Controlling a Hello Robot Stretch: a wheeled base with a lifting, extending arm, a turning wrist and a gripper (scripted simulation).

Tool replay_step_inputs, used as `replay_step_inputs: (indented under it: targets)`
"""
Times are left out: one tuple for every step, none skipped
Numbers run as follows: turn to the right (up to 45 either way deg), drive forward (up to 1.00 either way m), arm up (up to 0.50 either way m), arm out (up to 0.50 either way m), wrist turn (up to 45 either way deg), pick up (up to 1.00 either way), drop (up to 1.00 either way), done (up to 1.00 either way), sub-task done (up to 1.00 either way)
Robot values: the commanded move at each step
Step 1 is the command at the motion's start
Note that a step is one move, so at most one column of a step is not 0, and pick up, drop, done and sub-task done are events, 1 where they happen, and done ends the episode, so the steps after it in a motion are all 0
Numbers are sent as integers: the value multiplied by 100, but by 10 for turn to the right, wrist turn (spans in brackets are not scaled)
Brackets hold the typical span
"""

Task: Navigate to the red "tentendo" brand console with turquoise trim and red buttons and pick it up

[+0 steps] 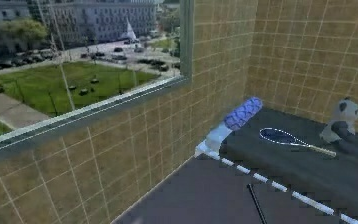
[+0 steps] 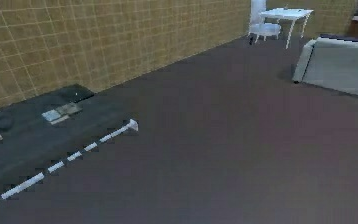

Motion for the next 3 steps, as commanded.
replay_step_inputs:
  targets:
    - [0, 10, 0, 0, 0, 0, 0, 0, 0]
    - [450, 0, 0, 0, 0, 0, 0, 0, 0]
    - [450, 0, 0, 0, 0, 0, 0, 0, 0]
